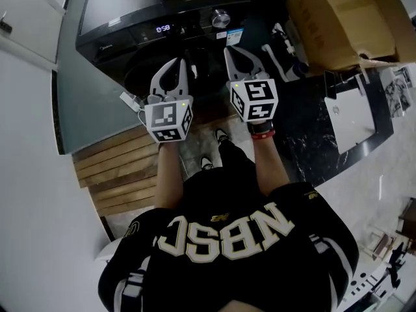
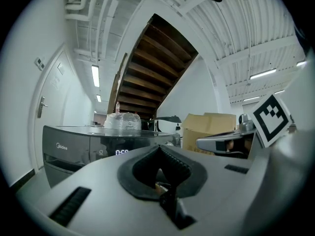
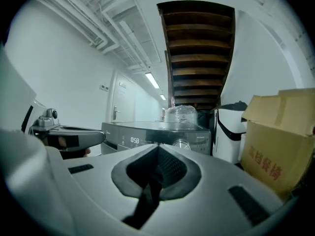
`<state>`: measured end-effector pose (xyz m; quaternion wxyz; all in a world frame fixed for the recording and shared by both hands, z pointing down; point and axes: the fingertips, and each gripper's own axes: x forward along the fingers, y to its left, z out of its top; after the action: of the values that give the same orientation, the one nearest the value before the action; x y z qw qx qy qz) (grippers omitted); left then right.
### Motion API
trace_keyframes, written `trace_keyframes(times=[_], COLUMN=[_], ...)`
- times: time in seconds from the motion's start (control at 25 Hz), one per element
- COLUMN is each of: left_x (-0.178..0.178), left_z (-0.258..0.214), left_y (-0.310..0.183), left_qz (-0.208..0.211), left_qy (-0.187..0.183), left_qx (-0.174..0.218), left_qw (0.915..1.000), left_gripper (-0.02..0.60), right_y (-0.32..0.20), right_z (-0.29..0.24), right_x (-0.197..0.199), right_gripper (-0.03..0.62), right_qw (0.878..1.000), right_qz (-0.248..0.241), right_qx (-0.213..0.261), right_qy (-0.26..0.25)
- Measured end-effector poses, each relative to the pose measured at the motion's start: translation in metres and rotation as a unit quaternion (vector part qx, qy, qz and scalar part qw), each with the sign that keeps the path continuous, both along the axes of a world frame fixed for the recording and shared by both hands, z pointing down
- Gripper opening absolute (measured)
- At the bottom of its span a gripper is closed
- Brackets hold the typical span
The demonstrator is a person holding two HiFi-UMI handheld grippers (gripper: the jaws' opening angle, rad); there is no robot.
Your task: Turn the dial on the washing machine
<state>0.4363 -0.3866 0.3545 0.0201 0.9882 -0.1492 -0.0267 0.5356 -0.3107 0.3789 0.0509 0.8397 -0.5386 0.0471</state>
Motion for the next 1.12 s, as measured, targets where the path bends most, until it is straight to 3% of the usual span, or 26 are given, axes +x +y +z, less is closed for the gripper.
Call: trace_keyframes(times=[0.36,0.6,0.72,0.84,1.12], left_x=[0.043,0.052,0.054,0.054,0.053], left_z=[0.003,0.007,0.010,0.012,0.013], left_y=[-0.028,-0.046,-0.053,-0.059,-0.064], left_qz=[-0.015,-0.028,-0.033,-0.036,-0.041], left_qy=[-0.004,-0.006,-0.009,-0.012,-0.014], left_qx=[-0.003,-0.003,-0.005,-0.005,0.001], left_qw=[0.9999,0.9996,0.9994,0.9992,0.9991], left_gripper=[0.014,0.014,0.014,0.014,0.014], right_y=[-0.038,-0.067,-0.077,-0.084,-0.093], right_z=[0.002,0.009,0.018,0.029,0.051], right_x=[0.048,0.056,0.061,0.065,0.073], right_gripper=[0.049,0.117,0.151,0.196,0.269], right_qw=[0.996,0.973,0.953,0.924,0.835], right_qz=[-0.033,-0.071,-0.080,-0.086,-0.081], right_qx=[-0.056,-0.137,-0.182,-0.231,-0.323], right_qy=[0.064,0.170,0.231,0.293,0.437])
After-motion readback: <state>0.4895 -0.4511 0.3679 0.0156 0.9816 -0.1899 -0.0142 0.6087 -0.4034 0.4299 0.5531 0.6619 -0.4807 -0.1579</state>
